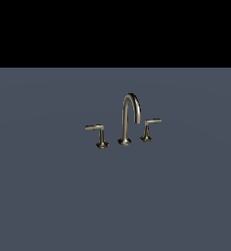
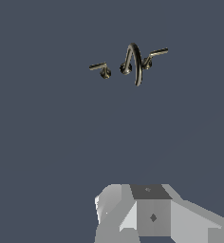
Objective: Turn on the faucet by rotating a designated handle.
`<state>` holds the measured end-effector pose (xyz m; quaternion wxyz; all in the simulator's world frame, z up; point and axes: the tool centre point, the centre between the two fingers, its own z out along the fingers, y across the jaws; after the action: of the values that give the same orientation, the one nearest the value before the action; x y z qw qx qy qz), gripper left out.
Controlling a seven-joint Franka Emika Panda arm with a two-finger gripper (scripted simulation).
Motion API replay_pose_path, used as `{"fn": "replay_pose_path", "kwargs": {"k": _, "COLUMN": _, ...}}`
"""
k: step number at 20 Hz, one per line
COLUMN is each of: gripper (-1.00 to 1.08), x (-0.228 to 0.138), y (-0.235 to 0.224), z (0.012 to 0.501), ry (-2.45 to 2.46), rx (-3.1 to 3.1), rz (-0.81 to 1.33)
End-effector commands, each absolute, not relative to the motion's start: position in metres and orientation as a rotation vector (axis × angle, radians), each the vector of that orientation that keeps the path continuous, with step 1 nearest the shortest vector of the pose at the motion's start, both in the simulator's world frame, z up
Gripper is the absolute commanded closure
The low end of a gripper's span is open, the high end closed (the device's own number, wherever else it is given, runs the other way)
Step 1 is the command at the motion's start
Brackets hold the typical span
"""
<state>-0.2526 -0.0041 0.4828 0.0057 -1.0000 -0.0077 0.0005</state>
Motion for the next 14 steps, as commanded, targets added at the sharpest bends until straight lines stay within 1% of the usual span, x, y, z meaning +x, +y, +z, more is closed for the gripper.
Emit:
{"fn": "replay_pose_path", "kwargs": {"k": 1, "gripper": 1.08, "x": -0.253, "y": -0.004, "z": 0.483, "ry": -0.024, "rx": -3.13, "rz": 0.002}}
{"fn": "replay_pose_path", "kwargs": {"k": 9, "gripper": 1.08, "x": -0.249, "y": -0.021, "z": 0.483, "ry": 0.0, "rx": -3.13, "rz": 0.02}}
{"fn": "replay_pose_path", "kwargs": {"k": 14, "gripper": 1.08, "x": -0.249, "y": -0.021, "z": 0.483, "ry": 0.002, "rx": -3.13, "rz": 0.02}}
